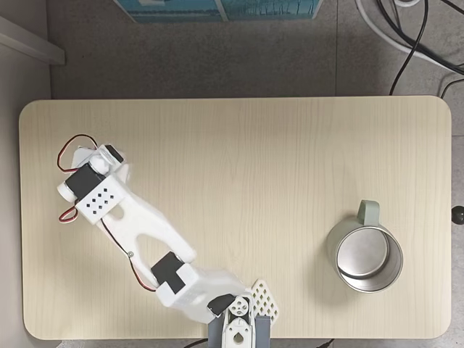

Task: Grasp a dressing and put it in the cup.

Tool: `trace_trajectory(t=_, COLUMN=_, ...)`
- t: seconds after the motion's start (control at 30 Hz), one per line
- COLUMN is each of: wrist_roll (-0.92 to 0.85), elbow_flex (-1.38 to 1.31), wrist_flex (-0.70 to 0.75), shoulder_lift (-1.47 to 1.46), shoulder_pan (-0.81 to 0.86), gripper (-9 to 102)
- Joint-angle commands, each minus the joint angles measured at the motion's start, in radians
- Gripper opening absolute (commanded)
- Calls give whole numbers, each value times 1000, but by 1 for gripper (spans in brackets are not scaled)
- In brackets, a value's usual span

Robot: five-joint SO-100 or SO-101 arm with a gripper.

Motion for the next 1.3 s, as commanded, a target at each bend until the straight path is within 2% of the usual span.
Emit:
trace_trajectory(t=0.0, wrist_roll=11, elbow_flex=58, wrist_flex=35, shoulder_lift=-135, shoulder_pan=28, gripper=0)
trace_trajectory(t=0.17, wrist_roll=15, elbow_flex=58, wrist_flex=81, shoulder_lift=-288, shoulder_pan=115, gripper=0)
trace_trajectory(t=0.3, wrist_roll=34, elbow_flex=58, wrist_flex=114, shoulder_lift=-405, shoulder_pan=245, gripper=0)
trace_trajectory(t=0.63, wrist_roll=115, elbow_flex=51, wrist_flex=91, shoulder_lift=-589, shoulder_pan=750, gripper=0)
trace_trajectory(t=0.83, wrist_roll=244, elbow_flex=49, wrist_flex=61, shoulder_lift=-611, shoulder_pan=1065, gripper=0)
trace_trajectory(t=1.07, wrist_roll=379, elbow_flex=-74, wrist_flex=83, shoulder_lift=-681, shoulder_pan=1331, gripper=0)
trace_trajectory(t=1.27, wrist_roll=368, elbow_flex=-241, wrist_flex=89, shoulder_lift=-712, shoulder_pan=1539, gripper=0)
